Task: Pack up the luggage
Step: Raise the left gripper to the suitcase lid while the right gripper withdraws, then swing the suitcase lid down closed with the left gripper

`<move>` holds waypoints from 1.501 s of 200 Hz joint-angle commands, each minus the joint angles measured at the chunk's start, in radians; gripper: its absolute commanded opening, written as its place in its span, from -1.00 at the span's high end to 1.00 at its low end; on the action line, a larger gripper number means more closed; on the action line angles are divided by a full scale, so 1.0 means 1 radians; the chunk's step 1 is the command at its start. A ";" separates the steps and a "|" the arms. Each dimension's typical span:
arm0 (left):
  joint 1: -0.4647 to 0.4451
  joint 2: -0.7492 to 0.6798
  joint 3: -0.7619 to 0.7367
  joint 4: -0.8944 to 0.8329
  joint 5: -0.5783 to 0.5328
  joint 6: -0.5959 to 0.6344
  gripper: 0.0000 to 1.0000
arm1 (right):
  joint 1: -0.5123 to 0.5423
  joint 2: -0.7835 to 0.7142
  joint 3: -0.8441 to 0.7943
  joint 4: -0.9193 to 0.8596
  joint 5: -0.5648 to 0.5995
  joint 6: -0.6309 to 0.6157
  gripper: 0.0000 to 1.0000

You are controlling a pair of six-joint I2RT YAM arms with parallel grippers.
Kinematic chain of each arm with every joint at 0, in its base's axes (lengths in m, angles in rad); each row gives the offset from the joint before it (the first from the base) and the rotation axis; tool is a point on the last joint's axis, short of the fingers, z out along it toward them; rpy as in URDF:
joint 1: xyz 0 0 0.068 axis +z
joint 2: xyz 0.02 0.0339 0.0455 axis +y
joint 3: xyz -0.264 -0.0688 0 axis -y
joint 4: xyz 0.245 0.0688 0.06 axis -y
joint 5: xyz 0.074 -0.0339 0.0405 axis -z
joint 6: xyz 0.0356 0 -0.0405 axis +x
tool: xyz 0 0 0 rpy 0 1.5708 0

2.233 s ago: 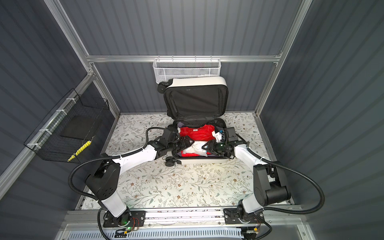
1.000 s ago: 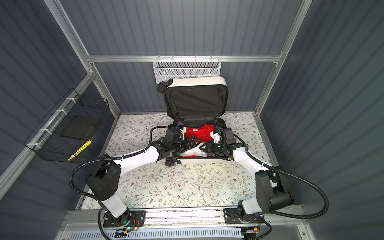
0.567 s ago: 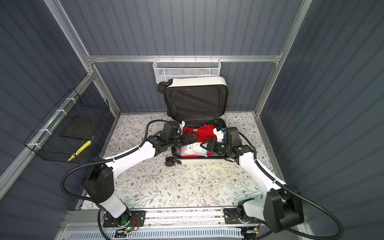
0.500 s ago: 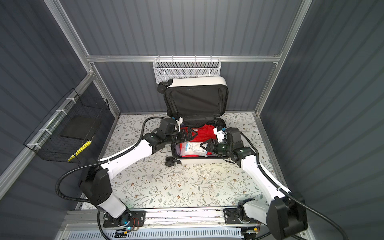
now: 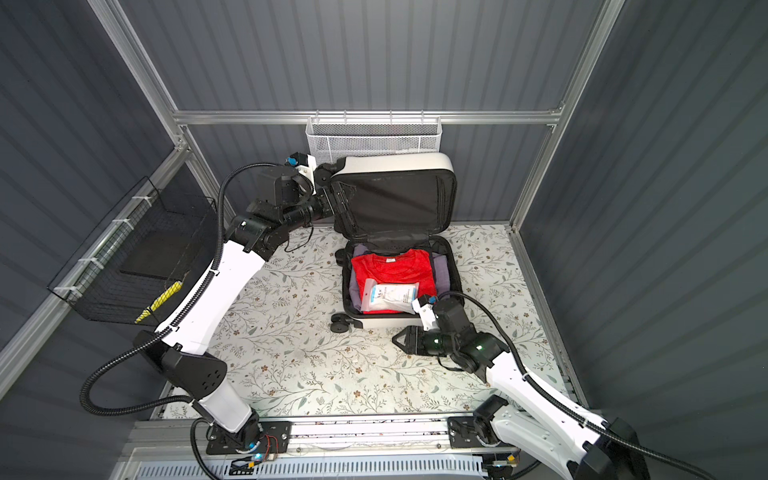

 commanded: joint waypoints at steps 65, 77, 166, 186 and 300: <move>0.054 0.199 0.255 -0.083 -0.307 0.094 -0.99 | 0.021 -0.002 -0.199 0.224 0.239 0.043 0.21; 0.065 0.221 0.277 -0.077 -0.307 0.088 -1.00 | 0.022 0.007 -0.201 0.235 0.258 0.039 0.22; 0.095 0.360 0.444 -0.044 -0.193 0.016 -0.99 | 0.016 0.151 -0.160 0.309 0.299 0.018 0.26; 0.096 0.372 0.431 -0.045 -0.162 0.001 -1.00 | 0.005 0.173 -0.150 0.323 0.297 0.015 0.26; 0.088 0.082 -0.112 0.081 0.030 -0.039 -0.99 | -0.097 0.205 -0.075 0.306 0.232 -0.019 0.27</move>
